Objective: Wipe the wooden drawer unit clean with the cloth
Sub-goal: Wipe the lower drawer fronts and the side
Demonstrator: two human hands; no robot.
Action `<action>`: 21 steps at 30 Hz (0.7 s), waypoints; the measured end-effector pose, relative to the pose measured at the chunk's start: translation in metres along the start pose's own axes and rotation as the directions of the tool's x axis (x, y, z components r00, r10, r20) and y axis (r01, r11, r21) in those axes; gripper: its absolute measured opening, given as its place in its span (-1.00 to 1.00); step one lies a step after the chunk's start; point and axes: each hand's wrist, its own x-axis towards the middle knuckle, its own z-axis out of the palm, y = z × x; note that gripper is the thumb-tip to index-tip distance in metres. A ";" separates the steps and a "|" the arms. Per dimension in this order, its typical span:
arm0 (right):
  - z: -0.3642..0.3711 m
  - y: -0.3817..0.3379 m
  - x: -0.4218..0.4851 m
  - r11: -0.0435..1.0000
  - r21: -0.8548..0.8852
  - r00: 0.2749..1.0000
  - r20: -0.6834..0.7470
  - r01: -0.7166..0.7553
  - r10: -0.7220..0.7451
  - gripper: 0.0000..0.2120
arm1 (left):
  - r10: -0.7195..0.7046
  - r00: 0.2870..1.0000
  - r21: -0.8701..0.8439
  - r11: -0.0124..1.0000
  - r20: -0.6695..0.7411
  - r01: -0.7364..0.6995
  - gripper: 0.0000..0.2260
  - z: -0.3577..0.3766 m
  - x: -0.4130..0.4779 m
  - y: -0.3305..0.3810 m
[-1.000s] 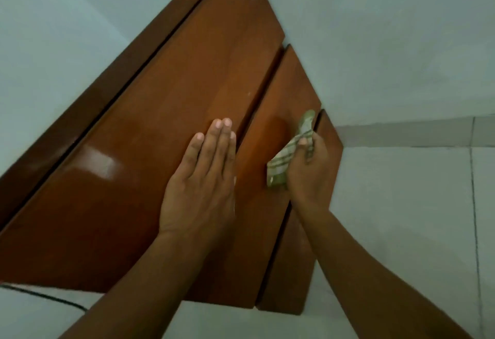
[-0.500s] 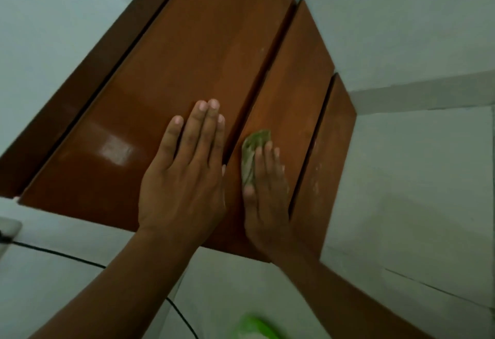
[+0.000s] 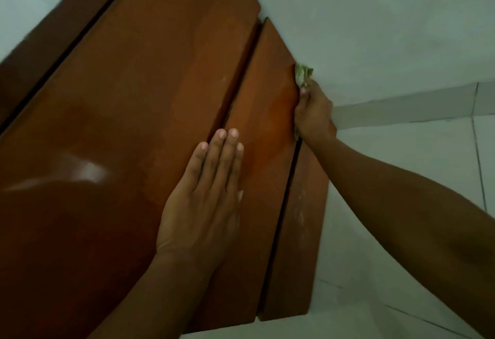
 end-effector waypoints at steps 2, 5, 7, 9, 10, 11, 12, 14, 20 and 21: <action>-0.007 0.000 -0.011 0.999 0.047 0.993 -0.112 -0.018 0.023 -0.73 | -0.004 1.000 0.019 1.000 -0.009 0.004 -0.43 0.002 0.001 0.001; -0.023 0.007 -0.084 0.985 0.157 0.973 -0.204 -0.076 0.108 -0.72 | -0.026 0.999 0.019 0.999 -0.045 0.027 -0.43 0.005 0.000 0.001; -0.028 0.016 -0.172 0.971 0.192 0.982 -0.093 -0.143 0.163 -0.71 | -0.038 0.998 0.018 0.999 -0.048 0.039 -0.41 0.005 -0.002 0.002; -0.028 0.020 -0.270 0.966 0.231 0.992 0.074 -0.113 0.098 -0.66 | -0.044 0.997 0.006 0.999 -0.065 0.045 -0.41 0.007 -0.003 0.003; -0.025 0.022 -0.309 0.968 0.251 0.991 0.133 -0.008 -0.026 -0.62 | -0.043 0.997 0.003 0.999 -0.071 0.043 -0.41 0.009 -0.005 0.004; -0.021 0.024 -0.339 0.965 0.236 0.971 0.182 0.110 -0.155 -0.57 | -0.037 0.996 0.005 0.999 -0.077 0.038 -0.42 0.011 -0.006 0.005; -0.015 0.028 -0.356 0.961 0.189 0.943 0.225 0.204 -0.245 -0.53 | -0.030 0.996 0.009 0.999 -0.080 0.031 -0.42 0.012 -0.007 0.006; -0.007 0.031 -0.356 0.955 0.104 0.916 0.269 0.278 -0.297 -0.47 | -0.031 0.998 0.019 0.999 -0.063 0.033 -0.43 0.013 -0.008 0.008; 0.005 0.022 -0.212 0.978 0.073 0.956 0.207 0.195 -0.206 -0.46 | -0.030 0.997 -0.024 0.999 -0.065 0.028 -0.42 0.017 -0.004 0.010; 0.008 0.021 -0.177 0.982 0.096 0.966 0.188 0.162 -0.178 -0.47 | -0.025 0.998 -0.020 1.000 -0.059 0.024 -0.42 0.017 -0.003 0.010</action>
